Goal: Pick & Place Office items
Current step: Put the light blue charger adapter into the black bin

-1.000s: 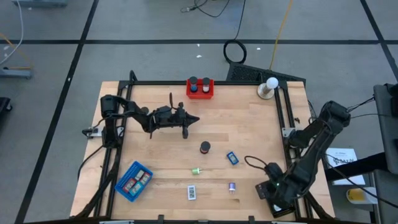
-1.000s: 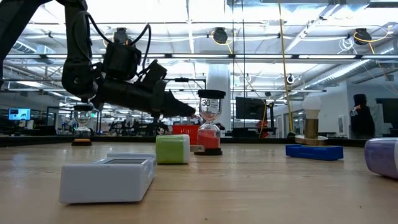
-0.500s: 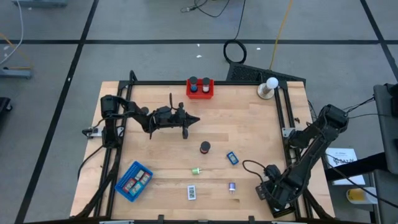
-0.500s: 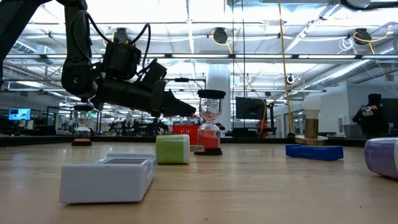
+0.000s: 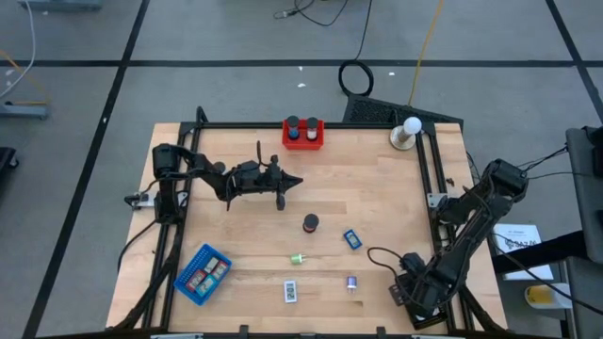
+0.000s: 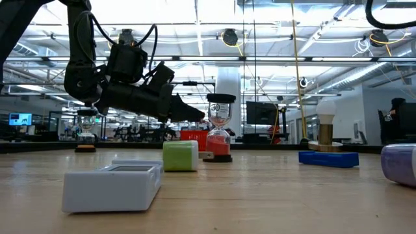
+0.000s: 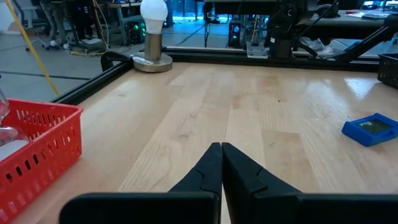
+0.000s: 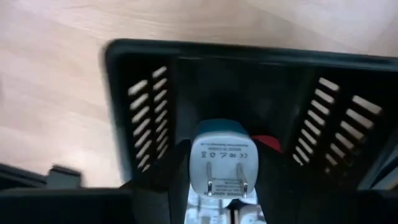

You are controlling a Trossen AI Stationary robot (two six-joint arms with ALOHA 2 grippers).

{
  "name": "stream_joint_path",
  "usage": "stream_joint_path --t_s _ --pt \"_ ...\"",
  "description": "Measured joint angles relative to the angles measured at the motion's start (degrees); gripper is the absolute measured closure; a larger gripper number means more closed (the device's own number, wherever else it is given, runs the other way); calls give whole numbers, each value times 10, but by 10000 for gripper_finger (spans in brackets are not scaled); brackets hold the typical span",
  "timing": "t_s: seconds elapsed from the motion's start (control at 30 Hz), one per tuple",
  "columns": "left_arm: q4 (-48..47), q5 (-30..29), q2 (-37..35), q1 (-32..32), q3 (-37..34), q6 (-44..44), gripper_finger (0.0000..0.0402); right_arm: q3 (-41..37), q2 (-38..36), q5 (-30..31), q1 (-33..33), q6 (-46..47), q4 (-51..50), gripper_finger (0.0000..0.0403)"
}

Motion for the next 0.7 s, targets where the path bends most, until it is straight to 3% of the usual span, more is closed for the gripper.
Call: stream_joint_path --t_s 0.5,0.7 --pt "0 0 0 0 0 1 389 -34 0 -16 -1 -5 72 252" --pt "0 0 0 0 0 0 391 -34 0 -34 -1 -6 82 220"
